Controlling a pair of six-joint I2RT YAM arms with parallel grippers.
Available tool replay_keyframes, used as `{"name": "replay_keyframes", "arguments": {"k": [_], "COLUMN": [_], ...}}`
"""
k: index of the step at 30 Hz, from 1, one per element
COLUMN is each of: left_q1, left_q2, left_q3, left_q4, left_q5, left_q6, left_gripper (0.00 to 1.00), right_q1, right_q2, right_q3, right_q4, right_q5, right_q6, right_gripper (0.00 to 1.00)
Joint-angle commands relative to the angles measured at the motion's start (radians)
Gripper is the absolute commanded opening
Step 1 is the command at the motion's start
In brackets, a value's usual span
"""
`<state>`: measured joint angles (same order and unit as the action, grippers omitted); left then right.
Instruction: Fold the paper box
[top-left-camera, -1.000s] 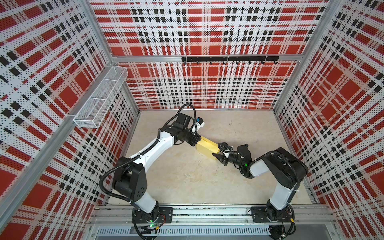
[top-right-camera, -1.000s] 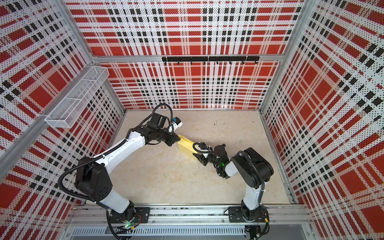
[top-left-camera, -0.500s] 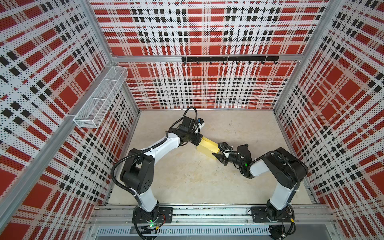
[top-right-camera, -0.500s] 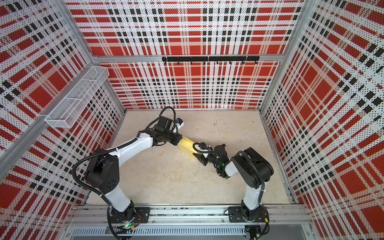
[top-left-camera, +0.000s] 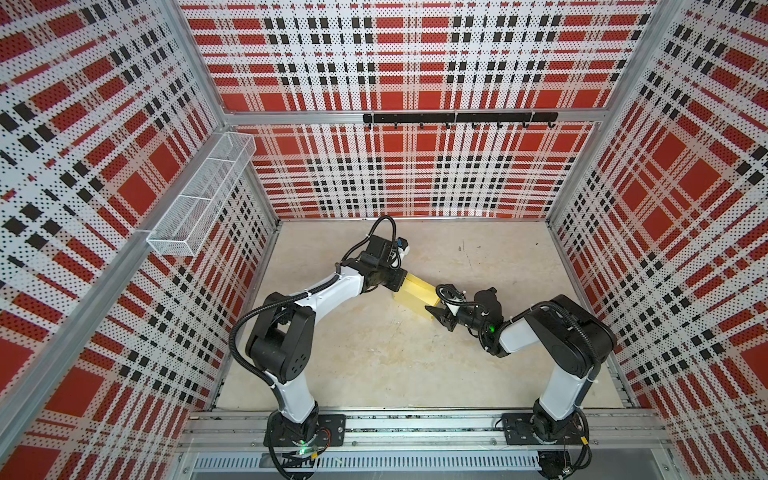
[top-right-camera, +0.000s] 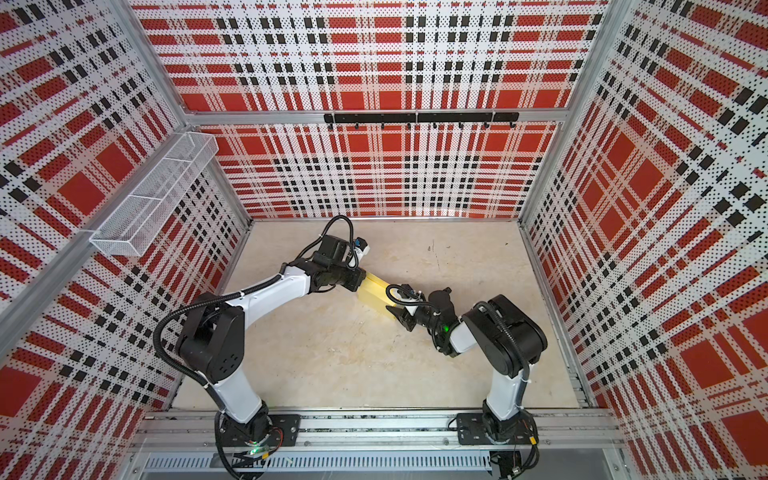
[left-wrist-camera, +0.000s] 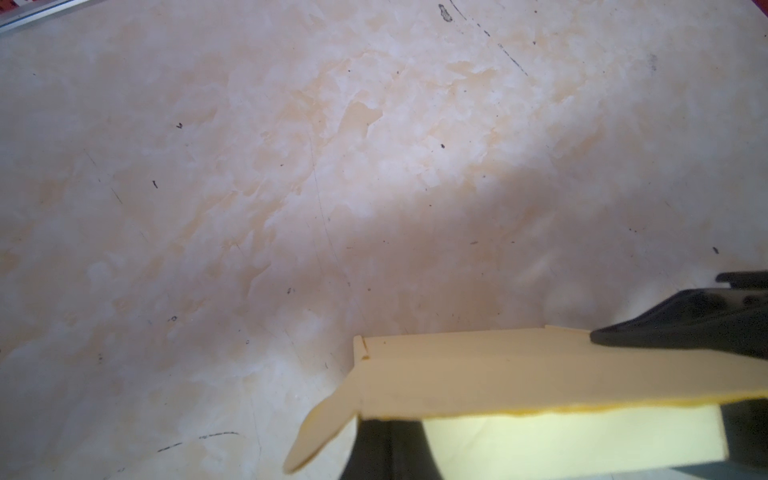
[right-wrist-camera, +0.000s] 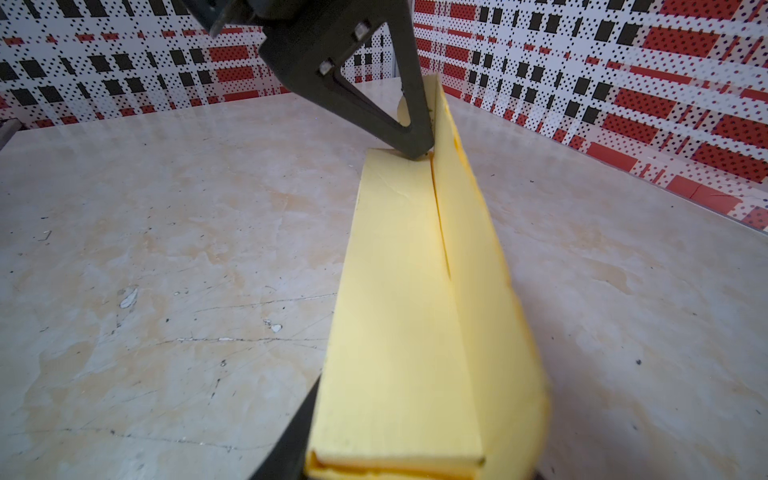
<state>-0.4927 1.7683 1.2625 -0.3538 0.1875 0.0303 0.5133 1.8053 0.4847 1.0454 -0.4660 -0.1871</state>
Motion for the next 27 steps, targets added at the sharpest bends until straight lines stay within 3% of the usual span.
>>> {"name": "replay_keyframes", "arguments": {"k": [1, 6, 11, 18, 27], "left_q1": [-0.022, -0.074, -0.127, -0.194, -0.215], "left_q2": [-0.004, -0.086, -0.079, -0.034, 0.026], "left_q3": [-0.013, 0.005, 0.007, 0.015, 0.021], "left_q4": [-0.079, -0.09, -0.068, -0.024, 0.044], "left_q5": [0.018, 0.115, 0.227, 0.222, 0.137], "left_q6": [-0.026, -0.033, -0.031, 0.024, 0.016], "left_gripper": [0.0, 0.0, 0.0, 0.0, 0.0], "right_q1": [-0.004, -0.004, -0.004, -0.004, -0.004], "right_q2": [0.009, 0.009, 0.003, 0.003, 0.014], "right_q3": [0.017, 0.019, 0.017, 0.014, 0.01], "right_q4": [0.016, 0.016, 0.013, 0.014, 0.04], "right_q5": [0.004, 0.005, 0.006, 0.01, 0.008], "right_q6": [-0.02, -0.017, -0.02, -0.021, -0.011], "right_gripper": [0.38, 0.38, 0.38, 0.38, 0.37]}}
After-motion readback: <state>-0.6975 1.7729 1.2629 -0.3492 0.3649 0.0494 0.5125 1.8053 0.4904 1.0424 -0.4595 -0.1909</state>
